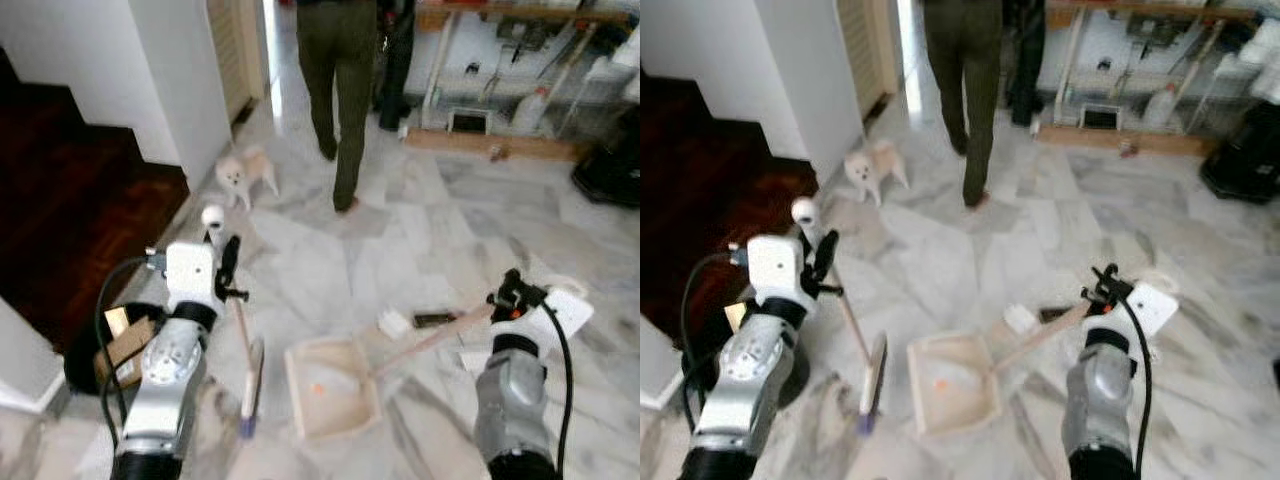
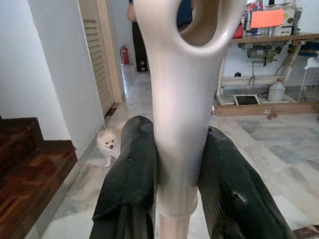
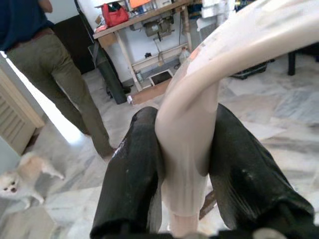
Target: Sweep floor
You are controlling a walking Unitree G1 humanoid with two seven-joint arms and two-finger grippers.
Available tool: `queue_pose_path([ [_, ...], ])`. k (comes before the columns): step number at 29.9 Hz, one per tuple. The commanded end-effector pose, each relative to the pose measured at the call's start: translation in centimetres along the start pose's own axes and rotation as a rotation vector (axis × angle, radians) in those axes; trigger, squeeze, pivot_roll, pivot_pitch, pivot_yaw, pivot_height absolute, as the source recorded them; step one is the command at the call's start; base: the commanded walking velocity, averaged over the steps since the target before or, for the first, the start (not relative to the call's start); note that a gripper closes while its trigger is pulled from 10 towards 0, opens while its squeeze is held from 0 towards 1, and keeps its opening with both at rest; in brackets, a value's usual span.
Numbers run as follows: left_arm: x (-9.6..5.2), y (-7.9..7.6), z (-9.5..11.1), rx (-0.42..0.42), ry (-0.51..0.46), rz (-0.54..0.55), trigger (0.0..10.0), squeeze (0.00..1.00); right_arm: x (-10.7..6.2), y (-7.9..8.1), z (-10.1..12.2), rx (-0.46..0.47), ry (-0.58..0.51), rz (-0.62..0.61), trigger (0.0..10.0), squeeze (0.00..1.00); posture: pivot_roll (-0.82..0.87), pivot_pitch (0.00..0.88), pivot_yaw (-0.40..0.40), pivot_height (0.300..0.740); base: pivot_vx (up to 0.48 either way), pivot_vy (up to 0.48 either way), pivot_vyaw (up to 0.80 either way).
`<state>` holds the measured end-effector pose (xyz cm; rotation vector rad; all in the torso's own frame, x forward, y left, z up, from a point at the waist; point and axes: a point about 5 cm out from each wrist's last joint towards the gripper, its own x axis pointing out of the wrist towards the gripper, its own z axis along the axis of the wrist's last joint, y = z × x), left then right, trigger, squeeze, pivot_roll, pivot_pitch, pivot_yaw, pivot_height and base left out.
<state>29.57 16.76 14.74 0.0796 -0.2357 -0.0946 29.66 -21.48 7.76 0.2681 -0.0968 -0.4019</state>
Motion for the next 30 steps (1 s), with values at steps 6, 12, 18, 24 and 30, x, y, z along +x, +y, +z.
queue_pose_path([
  [6, 0.35, -0.1, 0.81, 0.005, -0.033, -0.007, 10.0, 0.0, 0.53, 0.29, 0.92, 0.027, -0.042, 0.002, 10.0, 0.0, 0.05, 0.053, 0.018, 0.74, 0.0, 0.309, 0.0],
  [12, 0.37, -0.12, 0.78, 0.002, -0.03, -0.008, 10.0, 0.0, 0.57, 0.29, 0.91, 0.027, -0.042, 0.001, 10.0, 0.0, 0.06, 0.056, 0.018, 0.74, 0.0, 0.311, 0.0],
  [18, 0.34, -0.15, 0.79, 0.0, -0.029, -0.008, 10.0, 0.0, 0.53, 0.34, 0.86, 0.028, -0.04, 0.002, 10.0, 0.0, 0.06, 0.058, 0.017, 0.74, 0.0, 0.312, 0.0],
  [24, 0.32, -0.18, 0.78, -0.003, -0.028, -0.014, 10.0, 0.0, 0.53, 0.37, 0.84, 0.027, -0.039, 0.001, 10.0, 0.0, 0.06, 0.061, 0.018, 0.74, 0.0, 0.311, 0.0],
  [30, 0.26, -0.38, 0.77, 0.008, -0.03, -0.033, 10.0, 0.0, 0.56, 0.37, 0.84, 0.03, -0.04, 0.001, 10.0, 0.0, 0.06, 0.061, 0.017, 0.74, 0.0, 0.097, 0.0],
])
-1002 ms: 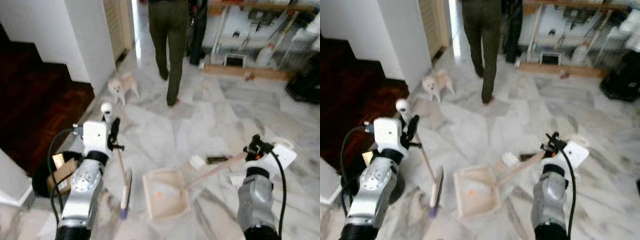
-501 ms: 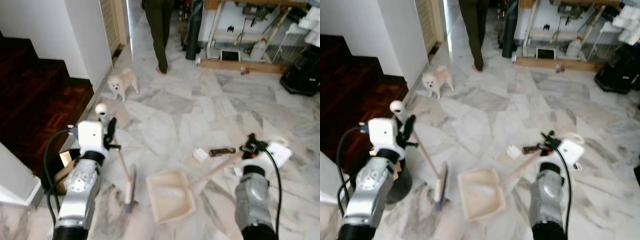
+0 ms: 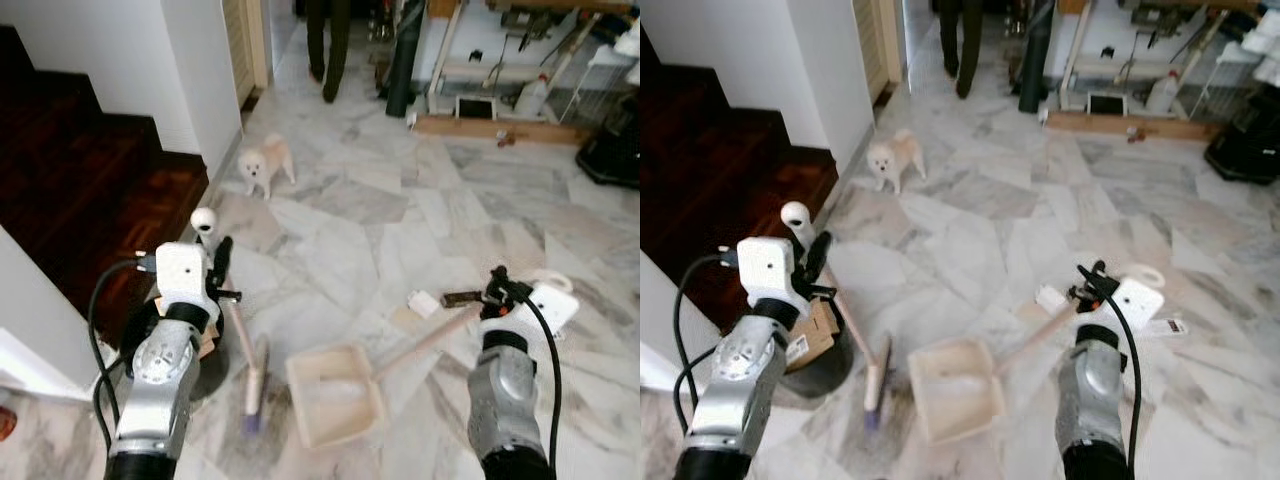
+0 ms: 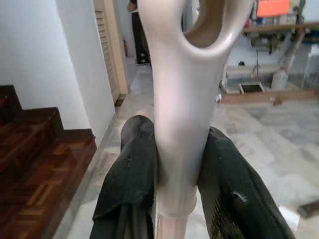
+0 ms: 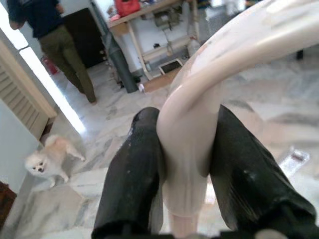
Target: Sweep floor
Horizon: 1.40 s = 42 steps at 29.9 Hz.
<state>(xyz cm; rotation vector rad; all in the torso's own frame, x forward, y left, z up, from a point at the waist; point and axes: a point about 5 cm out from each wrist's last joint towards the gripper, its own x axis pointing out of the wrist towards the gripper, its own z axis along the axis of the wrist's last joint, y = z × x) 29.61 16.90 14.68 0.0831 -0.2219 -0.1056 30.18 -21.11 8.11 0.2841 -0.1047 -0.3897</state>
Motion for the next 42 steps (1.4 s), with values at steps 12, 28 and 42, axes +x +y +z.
queue_pose_path([
  [12, 0.09, -0.99, 0.63, -0.001, -0.032, -0.052, 10.0, 0.0, 0.25, -0.23, 0.7, 0.013, -0.038, -0.009, 10.0, 0.0, 0.06, 0.06, 0.015, 0.74, 0.0, 0.0, 0.0],
  [28, 0.07, -1.23, 0.69, -0.012, -0.034, -0.072, 10.0, 0.0, 0.27, -0.17, 0.71, 0.013, -0.038, -0.011, 10.0, 0.0, 0.06, 0.059, 0.016, 0.74, 0.0, 0.0, 0.0],
  [42, 0.04, -1.36, 0.66, -0.012, -0.035, -0.079, 10.0, 0.0, 0.28, -0.22, 0.67, 0.012, -0.037, -0.011, 10.0, 0.0, 0.06, 0.05, 0.015, 0.74, -0.288, 0.0, 0.0],
])
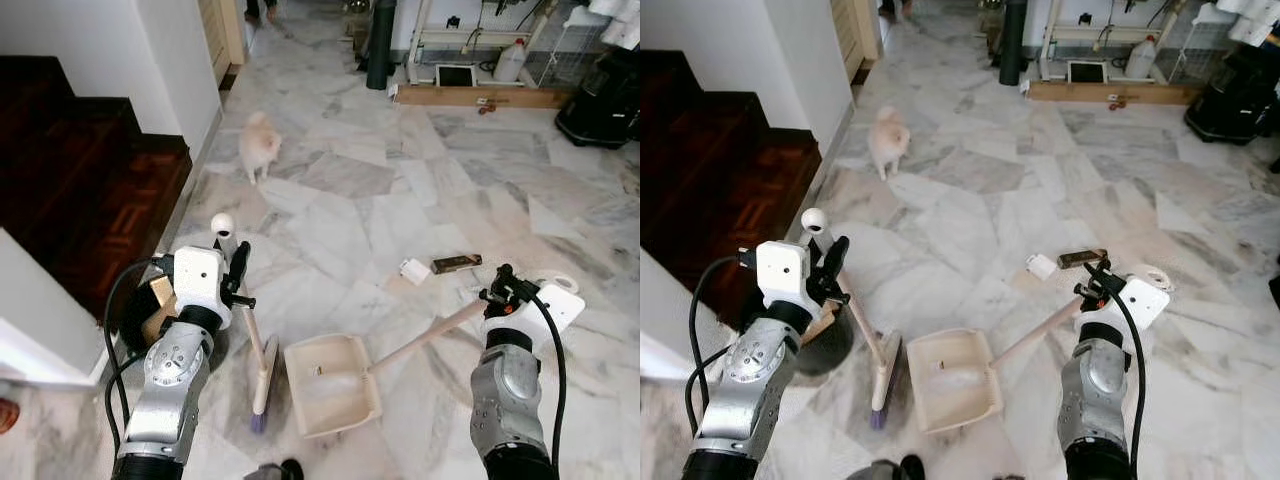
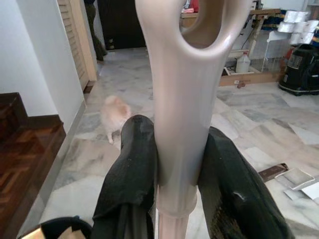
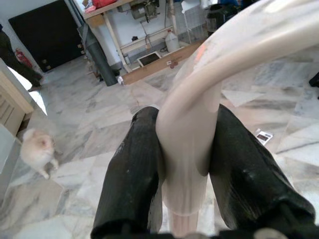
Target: Sweep floor
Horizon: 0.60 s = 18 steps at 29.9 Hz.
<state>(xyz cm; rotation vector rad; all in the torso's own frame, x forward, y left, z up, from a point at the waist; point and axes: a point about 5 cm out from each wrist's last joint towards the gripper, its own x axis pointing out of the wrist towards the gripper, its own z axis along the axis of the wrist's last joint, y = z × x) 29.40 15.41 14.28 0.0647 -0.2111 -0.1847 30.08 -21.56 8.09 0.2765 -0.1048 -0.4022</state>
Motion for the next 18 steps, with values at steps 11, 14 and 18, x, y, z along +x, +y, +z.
queue_pose_path([
  [11, 0.2, 0.11, 0.79, 0.022, -0.03, -0.007, 10.0, 0.0, 0.19, 0.28, 0.56, 0.021, -0.034, 0.0, 10.0, 0.0, 0.06, 0.046, 0.016, 0.74, -0.024, 0.0, 0.0],
  [14, 0.21, 0.1, 0.81, 0.021, -0.029, -0.007, 10.0, 0.0, 0.19, 0.23, 0.57, 0.02, -0.034, -0.001, 10.0, 0.0, 0.06, 0.05, 0.017, 0.74, 0.0, 0.0, 0.0],
  [18, 0.25, 0.13, 0.85, 0.02, -0.025, -0.008, 10.0, 0.0, 0.15, 0.12, 0.54, 0.021, -0.034, -0.005, 10.0, 0.0, 0.06, 0.055, 0.018, 0.74, 0.0, 0.0, 0.0],
])
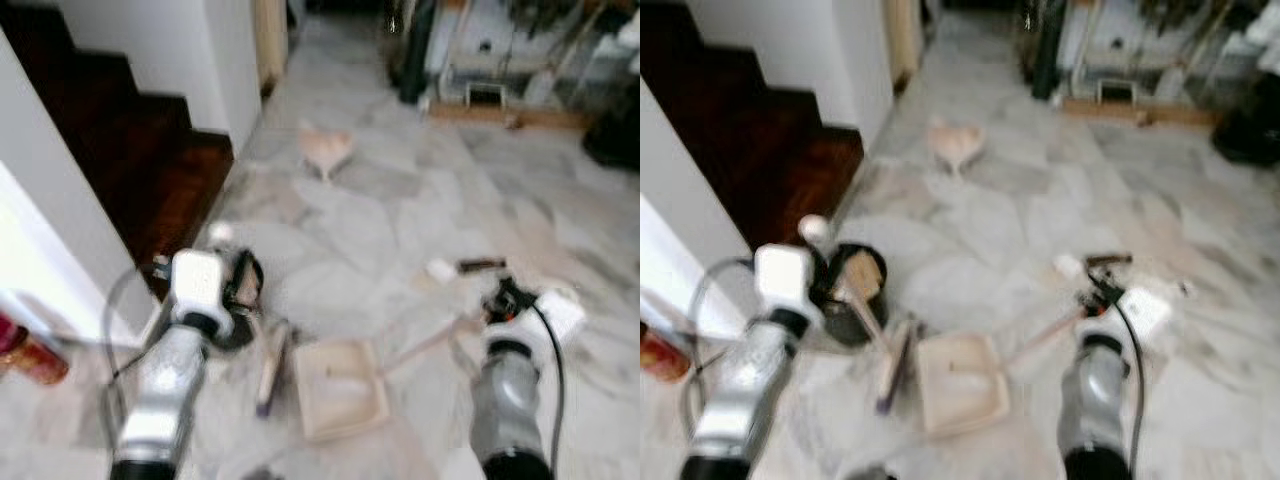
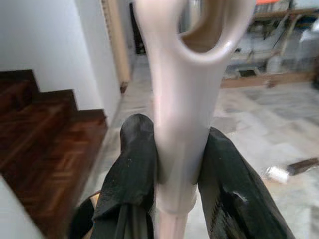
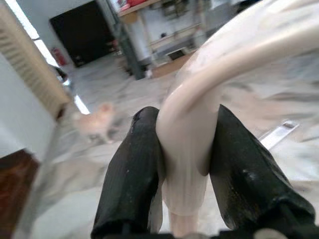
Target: Sweep floor
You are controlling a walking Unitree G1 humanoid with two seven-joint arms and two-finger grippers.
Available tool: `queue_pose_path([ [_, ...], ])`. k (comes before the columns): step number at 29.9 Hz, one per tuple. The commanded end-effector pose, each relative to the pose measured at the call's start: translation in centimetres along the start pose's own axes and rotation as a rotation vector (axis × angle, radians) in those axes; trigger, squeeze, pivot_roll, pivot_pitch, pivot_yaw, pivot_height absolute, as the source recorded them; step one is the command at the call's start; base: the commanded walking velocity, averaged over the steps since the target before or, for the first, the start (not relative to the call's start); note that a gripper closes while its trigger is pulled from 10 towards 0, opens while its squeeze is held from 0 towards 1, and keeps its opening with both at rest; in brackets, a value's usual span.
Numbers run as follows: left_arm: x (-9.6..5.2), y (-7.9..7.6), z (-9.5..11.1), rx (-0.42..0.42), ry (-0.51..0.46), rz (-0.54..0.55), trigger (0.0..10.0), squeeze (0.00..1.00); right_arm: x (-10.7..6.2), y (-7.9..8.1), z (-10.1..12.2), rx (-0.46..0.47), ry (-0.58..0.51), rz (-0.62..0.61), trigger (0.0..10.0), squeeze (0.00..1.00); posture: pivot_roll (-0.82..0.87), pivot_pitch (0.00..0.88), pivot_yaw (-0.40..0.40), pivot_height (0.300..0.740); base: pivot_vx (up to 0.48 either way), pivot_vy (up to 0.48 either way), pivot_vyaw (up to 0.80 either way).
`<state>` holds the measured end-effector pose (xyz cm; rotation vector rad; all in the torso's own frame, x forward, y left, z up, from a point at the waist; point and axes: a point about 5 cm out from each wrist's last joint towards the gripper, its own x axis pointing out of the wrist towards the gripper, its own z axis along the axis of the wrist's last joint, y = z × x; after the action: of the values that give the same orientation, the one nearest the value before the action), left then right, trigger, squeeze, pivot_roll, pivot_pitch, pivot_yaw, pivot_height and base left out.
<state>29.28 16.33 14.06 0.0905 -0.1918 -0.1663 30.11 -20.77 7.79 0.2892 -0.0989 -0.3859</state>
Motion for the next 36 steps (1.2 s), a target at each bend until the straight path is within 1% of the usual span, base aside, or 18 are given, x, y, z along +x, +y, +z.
queue_pose_path([
  [1, 0.56, -0.68, 1.12, -0.005, -0.045, -0.022, 10.0, 0.0, 0.44, -0.51, 1.02, 0.009, -0.045, -0.021, 10.0, 0.0, 0.06, 0.057, 0.019, 0.74, 0.0, 0.0, 0.0],
  [11, 0.46, -0.44, 1.18, 0.0, -0.048, -0.012, 10.0, 0.0, 0.45, -0.53, 0.98, 0.01, -0.044, -0.026, 10.0, 0.0, 0.06, 0.064, 0.018, 0.74, 0.0, 0.0, 0.0],
  [17, 0.34, -0.5, 1.06, -0.02, -0.039, -0.014, 10.0, 0.0, 0.46, -0.6, 0.96, 0.003, -0.039, -0.025, 10.0, 0.0, 0.06, 0.068, 0.017, 0.74, 0.0, 0.0, 0.0],
  [22, 0.32, -0.46, 1.06, -0.025, -0.037, -0.009, 10.0, 0.0, 0.48, -0.58, 0.95, -0.019, -0.038, -0.02, 10.0, 0.0, 0.07, 0.071, 0.013, 0.74, 0.0, 0.219, 0.7],
  [24, 0.33, -0.47, 1.08, -0.022, -0.038, -0.009, 10.0, 0.0, 0.48, -0.6, 0.94, -0.008, -0.038, -0.023, 10.0, 0.0, 0.07, 0.072, 0.012, 0.74, 0.0, 0.139, 0.6],
  [28, 0.28, -0.5, 1.08, -0.009, -0.038, -0.016, 10.0, 0.0, 0.48, -0.55, 0.93, -0.001, -0.037, -0.022, 10.0, 0.0, 0.07, 0.072, 0.012, 0.74, 0.0, 0.0, 0.0],
  [34, 0.26, -0.54, 1.0, -0.019, -0.033, -0.015, 10.0, 0.0, 0.5, -0.54, 0.89, 0.0, -0.033, -0.022, 10.0, 0.0, 0.06, 0.069, 0.012, 0.74, 0.0, 0.0, 0.0],
  [36, 0.26, -0.53, 0.98, -0.022, -0.032, -0.015, 10.0, 0.0, 0.52, -0.56, 0.88, -0.001, -0.032, -0.022, 10.0, 0.0, 0.06, 0.067, 0.012, 0.74, 0.0, 0.375, 0.0],
])
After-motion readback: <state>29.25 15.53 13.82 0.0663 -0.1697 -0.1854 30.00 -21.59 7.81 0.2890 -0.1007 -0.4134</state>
